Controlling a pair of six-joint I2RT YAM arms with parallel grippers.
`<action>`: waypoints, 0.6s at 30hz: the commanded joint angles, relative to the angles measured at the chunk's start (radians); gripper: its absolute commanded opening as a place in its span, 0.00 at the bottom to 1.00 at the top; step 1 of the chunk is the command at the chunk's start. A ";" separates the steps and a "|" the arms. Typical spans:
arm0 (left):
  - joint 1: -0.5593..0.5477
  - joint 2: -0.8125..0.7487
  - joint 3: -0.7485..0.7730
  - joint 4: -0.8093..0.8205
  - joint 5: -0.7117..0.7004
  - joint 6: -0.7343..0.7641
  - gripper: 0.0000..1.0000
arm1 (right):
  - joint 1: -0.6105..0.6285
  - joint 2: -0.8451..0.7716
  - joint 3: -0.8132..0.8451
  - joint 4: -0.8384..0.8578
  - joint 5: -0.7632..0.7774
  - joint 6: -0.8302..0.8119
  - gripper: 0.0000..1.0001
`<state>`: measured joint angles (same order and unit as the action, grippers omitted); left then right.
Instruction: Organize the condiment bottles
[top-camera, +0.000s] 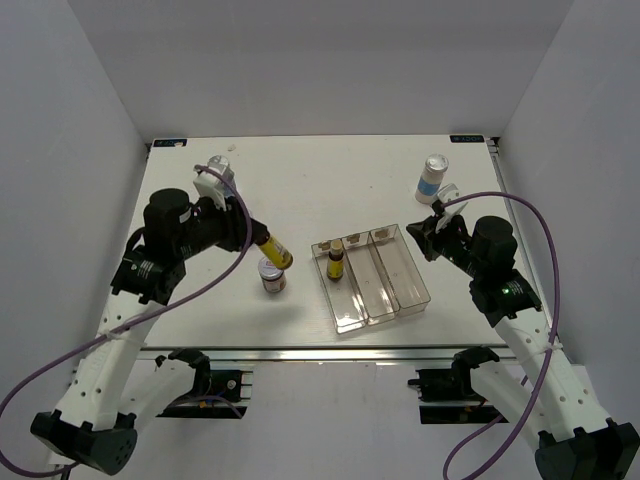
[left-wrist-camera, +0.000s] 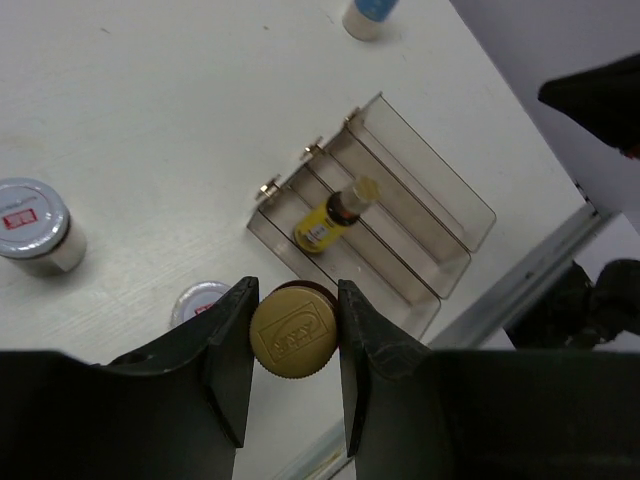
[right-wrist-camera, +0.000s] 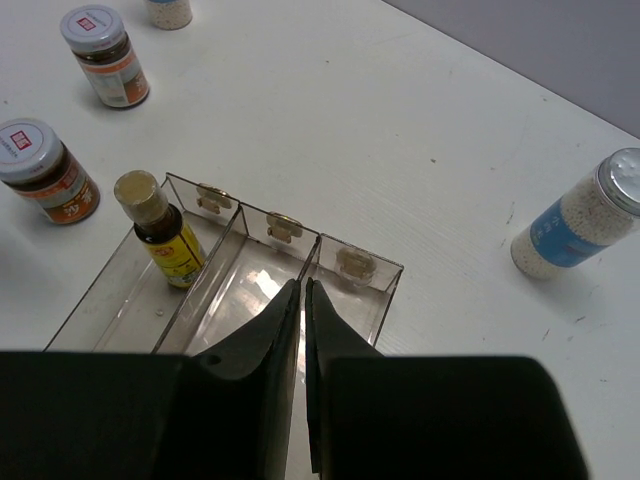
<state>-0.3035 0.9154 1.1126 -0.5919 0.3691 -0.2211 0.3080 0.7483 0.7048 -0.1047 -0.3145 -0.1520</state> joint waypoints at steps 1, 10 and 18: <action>-0.023 -0.061 -0.039 0.029 0.126 -0.020 0.00 | -0.003 0.003 -0.002 0.039 0.035 0.008 0.11; -0.245 -0.069 -0.145 0.132 0.095 -0.092 0.00 | -0.001 0.011 0.004 0.046 0.092 0.006 0.11; -0.715 0.169 -0.068 0.188 -0.363 -0.066 0.00 | -0.006 0.011 0.002 0.049 0.134 0.002 0.11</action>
<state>-0.9279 1.0325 0.9806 -0.4763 0.2161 -0.2890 0.3080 0.7609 0.7048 -0.1013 -0.2104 -0.1524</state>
